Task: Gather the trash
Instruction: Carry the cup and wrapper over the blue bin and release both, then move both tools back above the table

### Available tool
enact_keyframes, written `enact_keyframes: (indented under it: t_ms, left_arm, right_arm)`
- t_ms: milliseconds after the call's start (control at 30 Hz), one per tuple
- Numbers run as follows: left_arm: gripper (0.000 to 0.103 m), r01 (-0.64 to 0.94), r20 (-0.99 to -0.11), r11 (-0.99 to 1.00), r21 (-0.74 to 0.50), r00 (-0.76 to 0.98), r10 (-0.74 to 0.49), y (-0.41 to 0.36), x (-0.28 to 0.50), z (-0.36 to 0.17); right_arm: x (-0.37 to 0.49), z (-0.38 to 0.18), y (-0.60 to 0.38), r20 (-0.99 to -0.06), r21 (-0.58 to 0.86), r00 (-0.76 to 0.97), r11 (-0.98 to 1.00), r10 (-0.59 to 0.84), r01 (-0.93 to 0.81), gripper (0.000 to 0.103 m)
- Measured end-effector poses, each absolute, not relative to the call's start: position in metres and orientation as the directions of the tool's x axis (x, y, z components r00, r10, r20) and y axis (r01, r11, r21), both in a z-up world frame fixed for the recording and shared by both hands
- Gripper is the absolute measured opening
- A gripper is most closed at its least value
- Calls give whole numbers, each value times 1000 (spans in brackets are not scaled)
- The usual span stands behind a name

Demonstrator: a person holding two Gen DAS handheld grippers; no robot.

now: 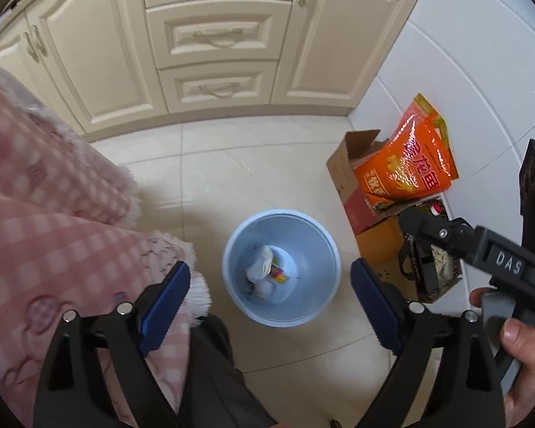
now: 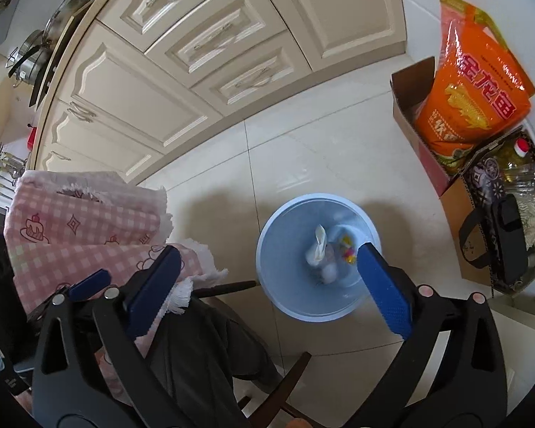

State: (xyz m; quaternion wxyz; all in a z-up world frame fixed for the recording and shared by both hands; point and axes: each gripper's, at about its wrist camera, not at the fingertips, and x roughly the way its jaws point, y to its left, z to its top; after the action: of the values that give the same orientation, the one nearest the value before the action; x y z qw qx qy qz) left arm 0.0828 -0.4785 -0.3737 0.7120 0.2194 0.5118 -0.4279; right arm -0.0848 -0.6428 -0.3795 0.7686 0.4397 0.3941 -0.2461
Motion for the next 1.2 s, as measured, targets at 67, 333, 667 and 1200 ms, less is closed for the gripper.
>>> enact_keyframes:
  t_ms: [67,333,667,1200]
  left_arm:
    - [91,835,-915,538,-118,119,-386,-473,81,-366]
    - [92,839,-883,535,-101,173,-437,-446,75,-319]
    - [92,829,-792,542,-136,238,-563,-399,70,-244]
    - [92,691,-604,715,-102,529,-597,-261,94,-126]
  right_arm:
    - [-84,-371,-641,-822,475,568,501,-43,724,97]
    - [-80,-337,-630,-811,451,579,539,-86,712,97]
    - [-59,-259,-596,-739,464,664,628,-115,625,97]
    - [12,-124,-484,-556,438,830,833,-43,337,97]
